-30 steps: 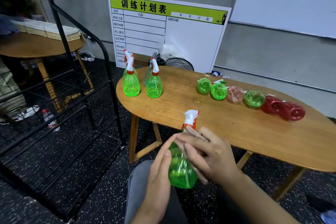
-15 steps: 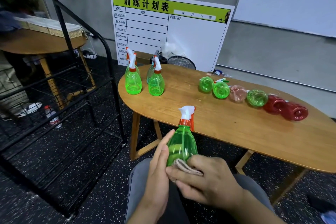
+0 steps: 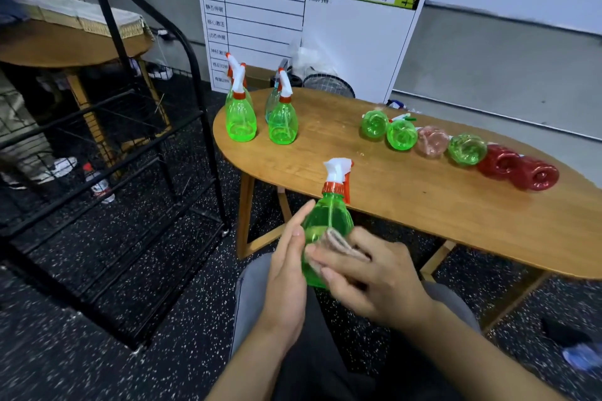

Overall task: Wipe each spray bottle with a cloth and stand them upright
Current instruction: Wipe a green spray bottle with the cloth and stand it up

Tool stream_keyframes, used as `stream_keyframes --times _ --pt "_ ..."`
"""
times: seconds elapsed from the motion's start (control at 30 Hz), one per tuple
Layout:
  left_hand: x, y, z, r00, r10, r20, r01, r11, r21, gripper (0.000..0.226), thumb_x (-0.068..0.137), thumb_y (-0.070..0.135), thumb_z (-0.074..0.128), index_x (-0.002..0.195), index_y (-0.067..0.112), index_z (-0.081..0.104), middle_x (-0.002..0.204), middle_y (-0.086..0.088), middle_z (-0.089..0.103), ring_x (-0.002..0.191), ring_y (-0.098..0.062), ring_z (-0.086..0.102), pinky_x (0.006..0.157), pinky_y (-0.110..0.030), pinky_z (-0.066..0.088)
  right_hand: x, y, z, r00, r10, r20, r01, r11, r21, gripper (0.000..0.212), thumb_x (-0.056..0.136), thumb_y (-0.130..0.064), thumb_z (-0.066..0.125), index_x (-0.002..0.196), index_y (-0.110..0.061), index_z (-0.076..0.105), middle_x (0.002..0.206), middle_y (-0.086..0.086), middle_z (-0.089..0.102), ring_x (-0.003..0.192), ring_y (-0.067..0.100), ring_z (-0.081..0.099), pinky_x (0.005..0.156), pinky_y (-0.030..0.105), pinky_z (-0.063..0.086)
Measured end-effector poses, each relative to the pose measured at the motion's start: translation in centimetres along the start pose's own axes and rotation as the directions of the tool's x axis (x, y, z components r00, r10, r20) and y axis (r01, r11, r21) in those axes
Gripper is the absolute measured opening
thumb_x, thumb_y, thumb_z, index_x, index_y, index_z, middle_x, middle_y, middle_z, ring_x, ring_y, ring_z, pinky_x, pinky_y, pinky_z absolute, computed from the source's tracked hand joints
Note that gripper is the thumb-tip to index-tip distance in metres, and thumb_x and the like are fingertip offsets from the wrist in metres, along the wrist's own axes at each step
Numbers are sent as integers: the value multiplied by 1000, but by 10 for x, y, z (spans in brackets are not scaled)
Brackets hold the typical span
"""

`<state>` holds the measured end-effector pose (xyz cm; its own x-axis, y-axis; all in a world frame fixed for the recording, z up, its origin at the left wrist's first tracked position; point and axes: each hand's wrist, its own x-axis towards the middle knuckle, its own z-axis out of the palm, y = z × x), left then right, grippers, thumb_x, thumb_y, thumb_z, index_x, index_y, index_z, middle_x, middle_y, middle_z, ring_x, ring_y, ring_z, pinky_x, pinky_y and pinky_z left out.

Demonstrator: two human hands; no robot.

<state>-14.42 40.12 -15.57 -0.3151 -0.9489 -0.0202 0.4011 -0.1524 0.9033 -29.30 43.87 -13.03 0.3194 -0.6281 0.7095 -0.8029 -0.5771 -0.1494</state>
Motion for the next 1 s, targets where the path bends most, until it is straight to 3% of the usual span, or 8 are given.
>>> stream_keyframes --times 0.07,0.17,0.27,0.37,0.5,0.63,0.8,1.0 --pt "-1 0 0 1000 0 17 0 1000 -29 42 115 23 29 146 27 57 129 -5 75 119 -22 72 93 -29 58 -10 -3 -1 989 -124 79 129 990 -57 27 98 -29 68 123 -28 77 84 -3 55 66 9 47 54 20 42" --pt "-4 2 3 999 -10 38 11 1000 -28 42 115 25 29 145 30 57 129 -7 75 121 -25 71 98 -34 58 -10 3 -3 989 -135 65 140 987 -77 26 99 -30 66 123 -29 78 81 0 60 63 13 51 50 27 46" --pt "-5 2 7 999 -12 43 12 1000 5 41 112 28 32 143 33 59 134 -3 73 127 -23 68 107 -42 53 3 13 -4 998 30 -59 -31 999 -16 26 106 -37 54 125 -35 72 84 0 60 62 11 53 47 28 48" --pt "-7 3 6 998 6 61 -7 1000 19 43 109 35 38 147 27 56 137 3 71 131 -18 65 104 -35 55 16 20 -5 951 283 -126 -276 958 77 33 108 -46 46 127 -36 72 87 -12 52 66 2 49 52 22 44" --pt "-8 5 4 996 42 73 -47 997 65 69 94 64 65 153 30 50 149 0 62 140 -22 58 113 -45 49 24 18 -3 928 347 -134 -331 935 128 31 105 -41 54 123 -29 75 85 -21 44 67 -1 47 60 13 35" --pt "-7 5 5 992 49 115 -52 998 23 88 79 49 88 153 32 45 142 0 68 132 -21 64 102 -34 56 29 19 -10 883 423 -203 -369 893 258 27 101 -28 58 122 -23 75 77 -2 49 67 5 45 61 14 33" --pt "-4 2 2 990 30 141 -25 999 -32 68 91 40 77 153 41 49 149 -1 63 139 -24 58 120 -56 40 34 22 -10 854 486 -186 -432 862 267 29 102 -31 57 123 -25 76 79 -8 47 68 4 46 63 14 32" --pt "-4 2 2 991 14 132 -7 999 -51 51 101 31 53 152 39 52 150 3 62 140 -20 58 120 -53 41 30 18 0 868 480 -125 -437 859 266 30 102 -35 56 125 -29 75 82 -16 48 64 6 49 60 15 35"
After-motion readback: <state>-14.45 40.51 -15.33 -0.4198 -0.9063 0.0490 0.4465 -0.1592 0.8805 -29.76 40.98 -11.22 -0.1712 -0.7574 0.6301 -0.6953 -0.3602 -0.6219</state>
